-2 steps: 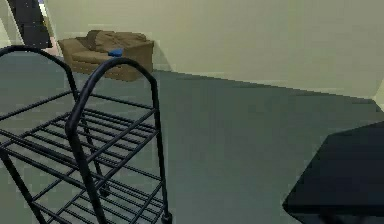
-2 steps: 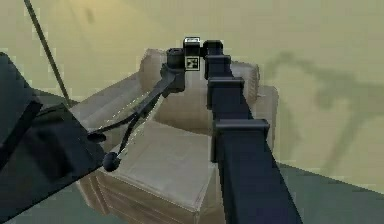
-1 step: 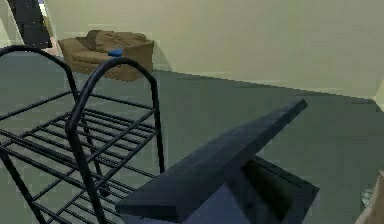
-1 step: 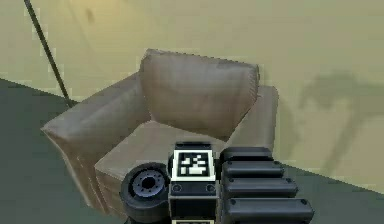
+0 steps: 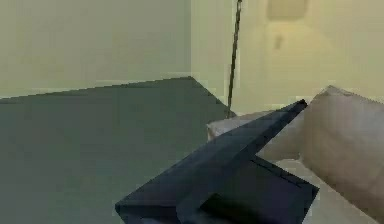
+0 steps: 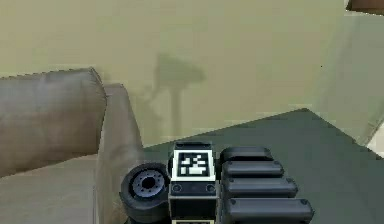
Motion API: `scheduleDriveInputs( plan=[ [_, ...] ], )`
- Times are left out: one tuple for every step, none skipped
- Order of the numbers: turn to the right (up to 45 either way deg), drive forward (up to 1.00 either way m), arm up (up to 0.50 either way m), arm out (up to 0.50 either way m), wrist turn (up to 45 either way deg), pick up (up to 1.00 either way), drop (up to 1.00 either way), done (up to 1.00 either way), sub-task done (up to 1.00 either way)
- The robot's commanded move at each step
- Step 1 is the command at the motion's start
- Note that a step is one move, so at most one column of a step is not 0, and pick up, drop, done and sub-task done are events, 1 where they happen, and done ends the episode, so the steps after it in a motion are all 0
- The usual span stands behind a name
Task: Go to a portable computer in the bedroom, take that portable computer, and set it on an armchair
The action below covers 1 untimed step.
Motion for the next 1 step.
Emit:
scheduleDriveInputs(
  plan=[
    [45.0, 0.00, 0.00, 0.00, 0.0, 0.00, 0.00, 0.00, 0.00]
  ],
)
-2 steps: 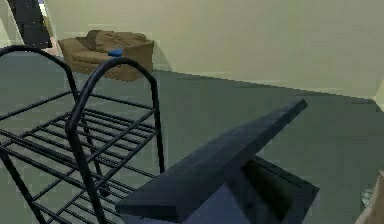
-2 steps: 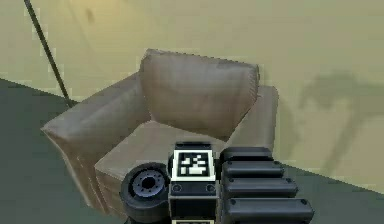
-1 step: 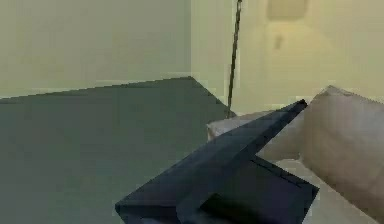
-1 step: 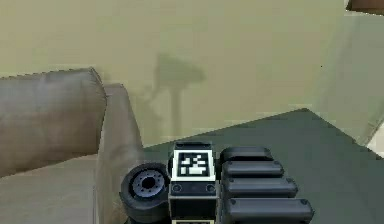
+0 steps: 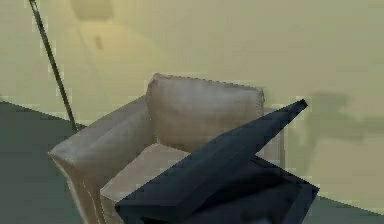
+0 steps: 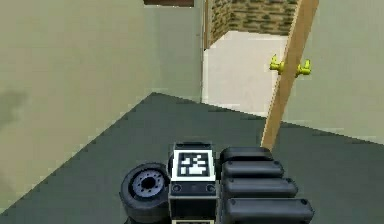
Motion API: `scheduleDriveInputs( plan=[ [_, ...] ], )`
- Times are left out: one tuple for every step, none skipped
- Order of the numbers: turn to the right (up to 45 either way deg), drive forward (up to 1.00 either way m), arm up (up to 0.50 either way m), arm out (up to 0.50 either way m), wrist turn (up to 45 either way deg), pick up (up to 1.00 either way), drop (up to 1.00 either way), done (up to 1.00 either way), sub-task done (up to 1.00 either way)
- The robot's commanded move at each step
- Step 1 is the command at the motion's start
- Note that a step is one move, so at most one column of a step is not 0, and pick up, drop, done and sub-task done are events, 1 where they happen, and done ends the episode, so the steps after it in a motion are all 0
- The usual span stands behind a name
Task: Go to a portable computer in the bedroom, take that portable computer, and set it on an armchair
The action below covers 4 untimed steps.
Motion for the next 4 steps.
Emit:
scheduleDriveInputs(
  plan=[
    [21.0, 0.00, 0.00, 0.00, 0.0, 0.00, 0.00, 0.00, 0.00],
    [3.0, 0.00, 0.00, 0.00, 0.0, 0.00, 0.00, 0.00, 0.00],
    [0.0, 0.20, 0.00, 0.00, 0.0, 0.00, 0.00, 0.00, 0.00],
    [-45.0, 0.00, 0.00, 0.00, 0.0, 0.00, 0.00, 0.00, 0.00]
  ],
)
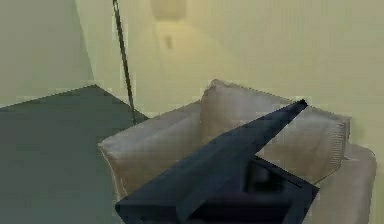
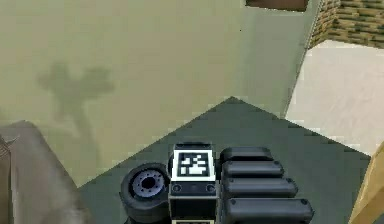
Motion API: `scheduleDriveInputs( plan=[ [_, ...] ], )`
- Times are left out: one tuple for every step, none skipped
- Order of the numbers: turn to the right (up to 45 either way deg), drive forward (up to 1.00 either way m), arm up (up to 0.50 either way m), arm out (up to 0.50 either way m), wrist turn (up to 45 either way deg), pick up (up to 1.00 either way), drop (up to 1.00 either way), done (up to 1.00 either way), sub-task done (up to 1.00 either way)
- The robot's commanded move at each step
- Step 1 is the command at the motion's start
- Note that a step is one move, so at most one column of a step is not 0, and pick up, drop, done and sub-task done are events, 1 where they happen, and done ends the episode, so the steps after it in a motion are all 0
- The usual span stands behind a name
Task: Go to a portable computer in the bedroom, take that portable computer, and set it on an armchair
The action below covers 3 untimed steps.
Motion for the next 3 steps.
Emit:
scheduleDriveInputs(
  plan=[
    [-45.0, 0.00, 0.00, 0.00, 0.0, 0.00, 0.00, 0.00, 0.00],
    [-24.0, 0.00, 0.00, 0.00, 0.0, 0.00, 0.00, 0.00, 0.00],
    [0.0, 0.00, 0.00, 0.48, 0.0, 0.00, 0.00, 0.00, 0.00]
  ],
)
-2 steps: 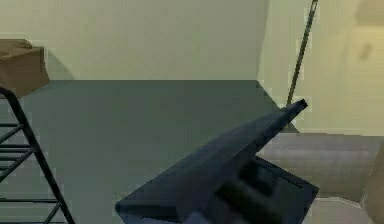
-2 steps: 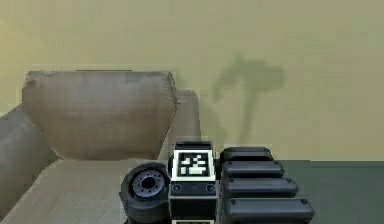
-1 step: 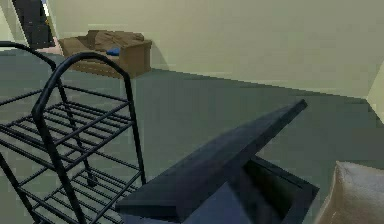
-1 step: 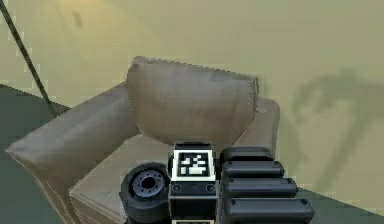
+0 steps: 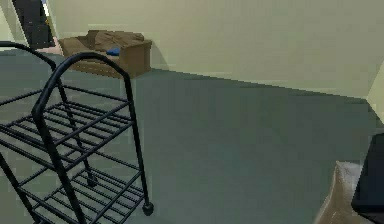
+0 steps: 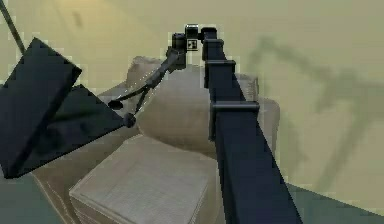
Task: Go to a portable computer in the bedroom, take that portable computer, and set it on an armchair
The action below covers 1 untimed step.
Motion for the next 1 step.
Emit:
scheduleDriveInputs(
  plan=[
    [0.0, 0.00, 0.00, 0.00, 45.0, 0.00, 0.00, 0.00, 0.00]
  ],
)
